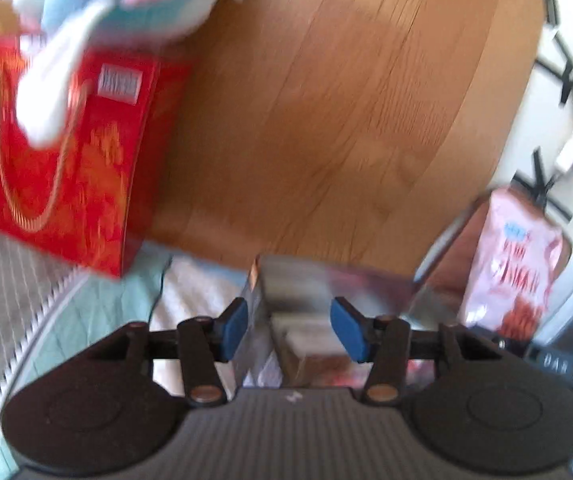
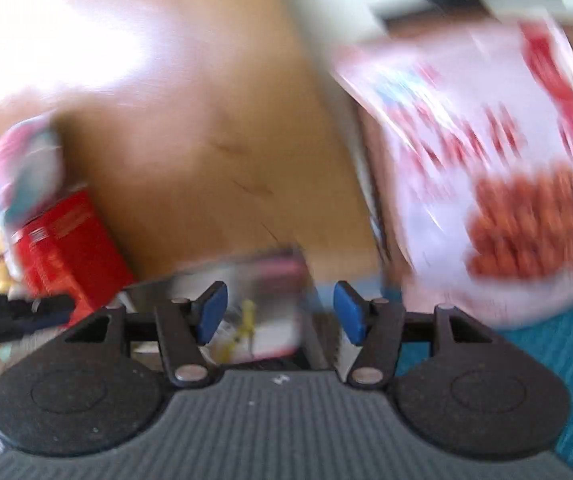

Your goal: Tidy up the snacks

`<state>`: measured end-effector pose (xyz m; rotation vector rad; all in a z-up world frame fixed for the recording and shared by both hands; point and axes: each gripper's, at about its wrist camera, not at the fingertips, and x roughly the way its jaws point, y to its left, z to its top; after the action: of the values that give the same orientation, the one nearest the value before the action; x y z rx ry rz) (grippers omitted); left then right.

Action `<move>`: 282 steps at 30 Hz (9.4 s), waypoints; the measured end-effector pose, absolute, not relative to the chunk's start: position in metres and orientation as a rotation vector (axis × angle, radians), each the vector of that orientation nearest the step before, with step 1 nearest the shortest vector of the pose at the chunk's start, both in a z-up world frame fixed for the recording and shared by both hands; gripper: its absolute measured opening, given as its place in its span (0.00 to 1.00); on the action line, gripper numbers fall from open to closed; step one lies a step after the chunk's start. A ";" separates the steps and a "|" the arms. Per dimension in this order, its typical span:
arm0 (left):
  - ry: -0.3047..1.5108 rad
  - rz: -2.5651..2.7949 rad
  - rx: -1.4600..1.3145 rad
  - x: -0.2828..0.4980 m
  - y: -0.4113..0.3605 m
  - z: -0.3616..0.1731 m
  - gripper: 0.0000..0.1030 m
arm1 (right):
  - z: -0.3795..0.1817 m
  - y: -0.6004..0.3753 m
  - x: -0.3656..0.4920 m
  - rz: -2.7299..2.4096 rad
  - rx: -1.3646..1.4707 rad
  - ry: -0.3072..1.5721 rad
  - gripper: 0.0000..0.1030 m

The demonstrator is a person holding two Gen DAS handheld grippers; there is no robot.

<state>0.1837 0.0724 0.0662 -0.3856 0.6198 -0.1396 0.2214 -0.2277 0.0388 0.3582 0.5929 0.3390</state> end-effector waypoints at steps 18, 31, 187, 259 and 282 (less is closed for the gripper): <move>0.597 -0.222 -0.357 0.106 0.087 0.063 0.40 | 0.047 -0.271 0.091 0.327 0.339 0.525 0.64; 0.704 -0.326 -0.257 0.013 0.059 0.007 0.41 | 0.002 -0.194 0.002 0.485 0.127 0.646 0.54; 0.584 -0.526 -0.346 0.141 0.059 0.076 0.37 | 0.046 -0.193 0.121 0.424 0.126 0.423 0.70; 0.925 -0.695 -0.386 0.011 0.025 0.000 0.28 | 0.001 -0.174 -0.030 0.666 -0.223 0.601 0.41; 0.657 -0.441 -0.333 0.184 0.065 0.086 0.38 | 0.049 -0.133 0.159 0.503 -0.013 0.420 0.55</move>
<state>0.1843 0.0653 0.0861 -0.3332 0.6567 -0.4414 0.1586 -0.1326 0.0485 -0.0133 0.4199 0.5026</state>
